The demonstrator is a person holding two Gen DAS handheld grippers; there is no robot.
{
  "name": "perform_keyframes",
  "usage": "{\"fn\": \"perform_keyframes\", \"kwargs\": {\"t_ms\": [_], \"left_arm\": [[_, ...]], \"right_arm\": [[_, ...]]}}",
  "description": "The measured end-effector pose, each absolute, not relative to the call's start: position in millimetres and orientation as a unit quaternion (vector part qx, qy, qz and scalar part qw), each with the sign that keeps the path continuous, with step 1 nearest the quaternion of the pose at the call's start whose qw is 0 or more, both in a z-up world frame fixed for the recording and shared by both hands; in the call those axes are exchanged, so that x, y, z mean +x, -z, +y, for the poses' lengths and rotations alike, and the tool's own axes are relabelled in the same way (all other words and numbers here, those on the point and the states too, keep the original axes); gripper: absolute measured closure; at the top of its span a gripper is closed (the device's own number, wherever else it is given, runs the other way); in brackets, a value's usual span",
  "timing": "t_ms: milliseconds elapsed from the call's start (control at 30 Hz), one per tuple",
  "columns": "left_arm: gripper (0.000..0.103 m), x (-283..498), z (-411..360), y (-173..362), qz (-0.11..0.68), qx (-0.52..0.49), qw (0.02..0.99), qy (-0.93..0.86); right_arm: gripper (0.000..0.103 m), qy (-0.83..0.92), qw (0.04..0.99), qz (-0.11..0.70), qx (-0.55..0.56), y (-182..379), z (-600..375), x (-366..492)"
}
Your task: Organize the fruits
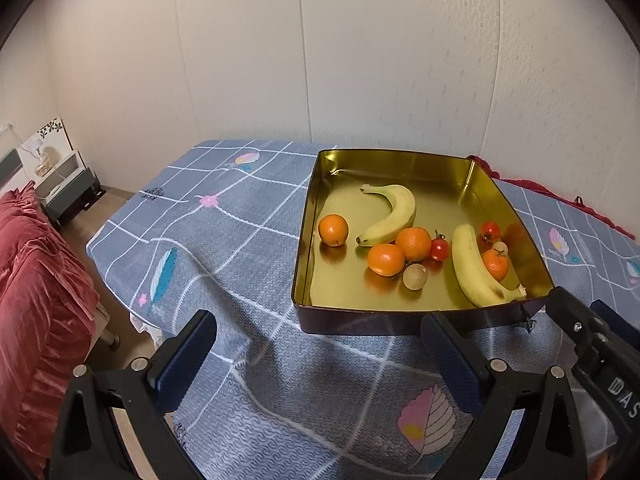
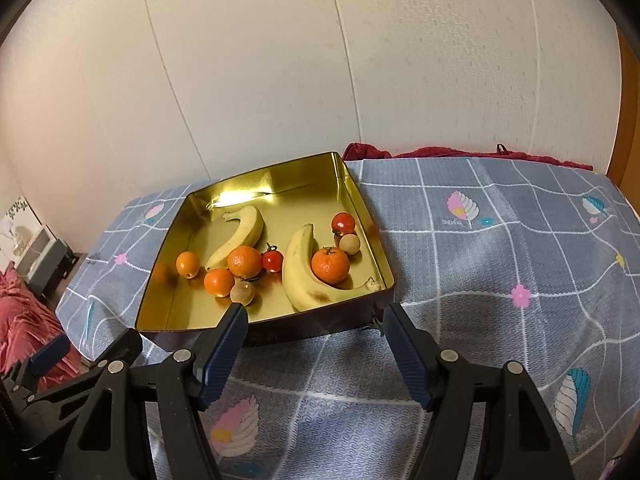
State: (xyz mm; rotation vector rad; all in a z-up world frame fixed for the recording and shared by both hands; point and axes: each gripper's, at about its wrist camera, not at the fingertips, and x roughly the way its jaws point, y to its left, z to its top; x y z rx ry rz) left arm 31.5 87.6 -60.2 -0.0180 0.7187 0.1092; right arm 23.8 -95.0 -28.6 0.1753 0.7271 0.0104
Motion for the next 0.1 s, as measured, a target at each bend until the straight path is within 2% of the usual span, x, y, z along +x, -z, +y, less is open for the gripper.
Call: {"fn": "perform_keyframes", "kwargs": {"t_ms": [100], "left_arm": [[0.0, 32.5, 85.1, 59.8, 0.346, -0.002, 0.937, -0.059]], "right_arm": [[0.031, -0.003, 0.932, 0.351, 0.088, 28.0, -97.9, 24.5]]}}
